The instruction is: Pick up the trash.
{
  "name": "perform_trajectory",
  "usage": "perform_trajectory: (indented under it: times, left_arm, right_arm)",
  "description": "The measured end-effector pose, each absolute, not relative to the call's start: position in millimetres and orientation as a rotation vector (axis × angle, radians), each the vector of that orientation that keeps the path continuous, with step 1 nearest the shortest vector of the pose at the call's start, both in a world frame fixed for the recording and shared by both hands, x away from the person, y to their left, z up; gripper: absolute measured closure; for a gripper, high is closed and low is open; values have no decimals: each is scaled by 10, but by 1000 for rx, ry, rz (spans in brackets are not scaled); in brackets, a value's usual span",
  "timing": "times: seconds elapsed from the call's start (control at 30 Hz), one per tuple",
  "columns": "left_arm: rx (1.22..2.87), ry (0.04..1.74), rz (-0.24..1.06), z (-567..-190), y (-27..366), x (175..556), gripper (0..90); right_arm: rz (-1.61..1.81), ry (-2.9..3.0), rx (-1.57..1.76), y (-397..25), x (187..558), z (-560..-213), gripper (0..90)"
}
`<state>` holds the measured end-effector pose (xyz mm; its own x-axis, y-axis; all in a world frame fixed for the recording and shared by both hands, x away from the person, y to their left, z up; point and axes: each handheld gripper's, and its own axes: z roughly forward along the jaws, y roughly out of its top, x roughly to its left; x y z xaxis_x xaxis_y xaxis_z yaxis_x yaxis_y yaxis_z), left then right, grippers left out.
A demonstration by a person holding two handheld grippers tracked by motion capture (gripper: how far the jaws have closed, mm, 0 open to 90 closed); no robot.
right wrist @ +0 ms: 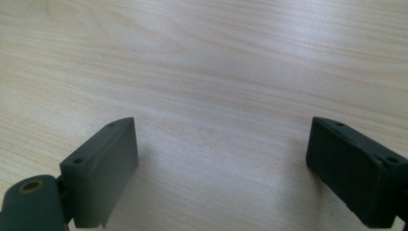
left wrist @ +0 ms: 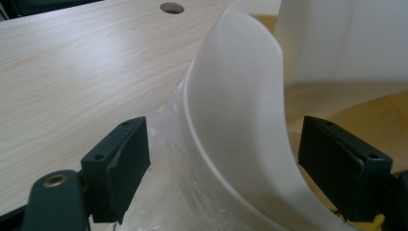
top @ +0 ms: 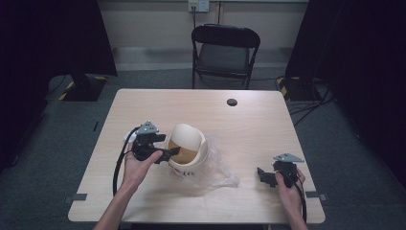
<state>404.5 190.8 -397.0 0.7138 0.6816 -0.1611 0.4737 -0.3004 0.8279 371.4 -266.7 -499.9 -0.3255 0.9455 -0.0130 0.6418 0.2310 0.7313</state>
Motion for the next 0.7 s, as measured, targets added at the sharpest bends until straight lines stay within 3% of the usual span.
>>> perform_trajectory:
  times: [0.27, 0.7]
  left_arm:
    - [1843, 898, 228, -3861, 2216, 3969, 180]
    - [1854, 1014, 320, -3947, 2776, 4105, 185]
  right_arm:
    - [881, 2051, 1455, -2667, 3714, -4999, 102]
    - [881, 2051, 1455, -2667, 3714, -4999, 102]
